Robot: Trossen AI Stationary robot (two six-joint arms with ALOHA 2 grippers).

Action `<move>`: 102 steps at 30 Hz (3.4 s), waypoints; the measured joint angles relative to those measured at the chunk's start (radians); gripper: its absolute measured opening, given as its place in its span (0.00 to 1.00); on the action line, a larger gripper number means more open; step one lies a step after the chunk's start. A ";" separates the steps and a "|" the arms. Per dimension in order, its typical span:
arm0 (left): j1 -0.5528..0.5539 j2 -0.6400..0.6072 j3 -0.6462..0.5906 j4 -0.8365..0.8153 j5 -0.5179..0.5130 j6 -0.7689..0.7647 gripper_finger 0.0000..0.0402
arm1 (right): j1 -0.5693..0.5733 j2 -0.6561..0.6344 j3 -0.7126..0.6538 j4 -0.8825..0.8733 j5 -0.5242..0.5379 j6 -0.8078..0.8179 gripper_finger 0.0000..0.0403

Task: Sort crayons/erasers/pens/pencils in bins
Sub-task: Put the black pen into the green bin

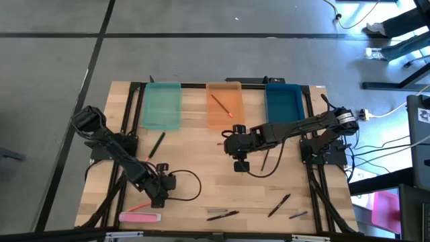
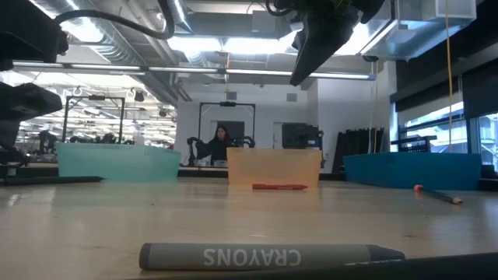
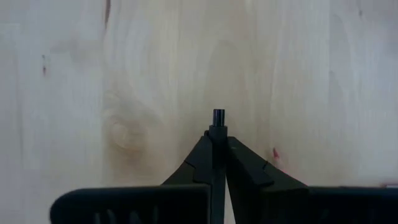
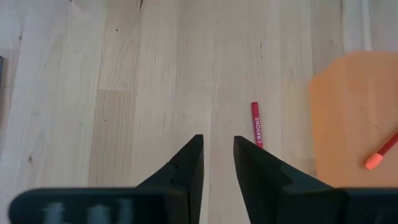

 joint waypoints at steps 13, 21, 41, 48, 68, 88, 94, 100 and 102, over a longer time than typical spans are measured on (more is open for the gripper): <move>0.089 -0.078 0.053 -0.124 -0.008 0.053 0.03 | 0.000 0.000 0.000 0.004 0.000 -0.003 0.23; 0.216 -0.248 0.054 -0.162 -0.052 0.079 0.03 | 0.000 0.000 0.000 0.004 0.005 -0.041 0.23; 0.811 -0.494 0.054 -0.269 -0.132 0.222 0.03 | -0.001 0.000 0.000 0.139 0.314 -0.055 0.23; 1.069 -0.495 0.054 -0.201 -0.208 0.324 0.03 | -0.001 0.000 0.000 0.191 0.323 -0.055 0.23; 1.494 -0.303 0.054 -0.169 -0.217 0.375 0.03 | -0.002 0.000 0.000 0.239 0.402 -0.050 0.23; 1.560 -0.062 0.054 -0.073 -0.161 0.390 0.03 | -0.002 0.000 0.000 0.240 0.401 -0.048 0.23; 1.560 0.015 0.054 -0.043 -0.160 0.393 0.03 | -0.002 0.000 0.000 0.240 0.401 -0.050 0.23; 1.560 0.047 0.054 -0.029 -0.160 0.403 0.03 | -0.002 0.000 0.000 0.240 0.401 -0.051 0.23; 1.560 0.047 0.054 -0.023 -0.161 0.415 0.04 | -0.002 0.000 0.000 0.240 0.401 -0.051 0.23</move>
